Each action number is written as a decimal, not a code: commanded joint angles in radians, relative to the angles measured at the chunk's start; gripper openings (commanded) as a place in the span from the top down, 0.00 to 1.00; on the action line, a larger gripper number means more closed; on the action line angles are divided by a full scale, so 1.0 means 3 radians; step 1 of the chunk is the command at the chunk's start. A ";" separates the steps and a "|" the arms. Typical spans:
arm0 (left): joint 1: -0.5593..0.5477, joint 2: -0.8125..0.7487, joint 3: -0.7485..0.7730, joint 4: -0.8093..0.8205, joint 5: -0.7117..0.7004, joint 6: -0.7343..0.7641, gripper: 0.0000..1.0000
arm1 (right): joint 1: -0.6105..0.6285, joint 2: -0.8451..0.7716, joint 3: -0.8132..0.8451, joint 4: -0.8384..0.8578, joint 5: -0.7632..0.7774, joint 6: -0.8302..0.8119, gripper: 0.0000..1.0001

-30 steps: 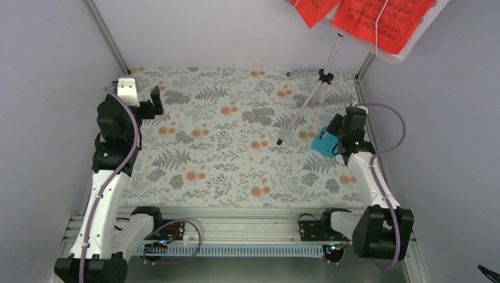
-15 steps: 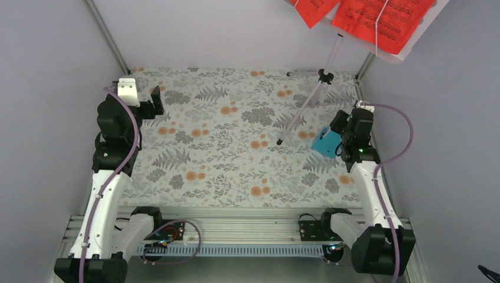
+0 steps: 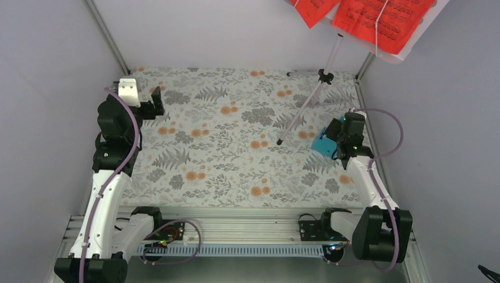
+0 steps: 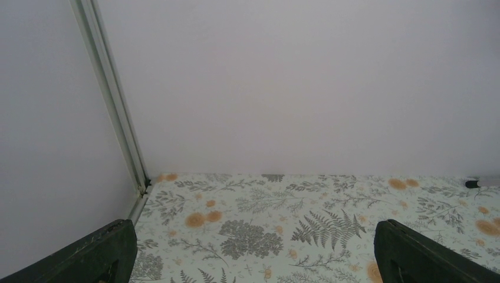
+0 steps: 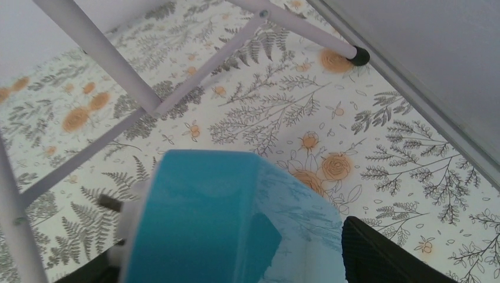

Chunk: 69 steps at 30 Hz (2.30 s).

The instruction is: Pack up the instrument practice props

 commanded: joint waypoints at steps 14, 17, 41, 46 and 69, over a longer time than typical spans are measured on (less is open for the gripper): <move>-0.0006 0.0019 -0.0017 -0.0007 0.0050 0.0006 0.00 | -0.0039 0.0391 -0.0134 0.0543 0.0274 -0.0161 0.38; -0.0009 0.0013 -0.0016 -0.0009 0.0053 0.0001 0.00 | -0.0040 0.0362 -0.0142 0.0560 0.0256 -0.0188 0.45; -0.0006 0.0051 -0.0025 -0.0009 0.0129 -0.0035 0.00 | 0.0492 -0.0478 -0.0262 0.0188 -0.0078 -0.0077 0.65; -0.0009 0.0067 -0.0027 -0.0005 0.0138 -0.0035 0.00 | 0.0895 -0.0454 -0.0251 0.0072 -0.0114 0.0039 0.65; -0.0006 0.0095 -0.0058 0.0006 0.0069 -0.0024 0.00 | 0.3161 -0.0276 -0.0196 0.0635 0.0175 -0.0079 0.65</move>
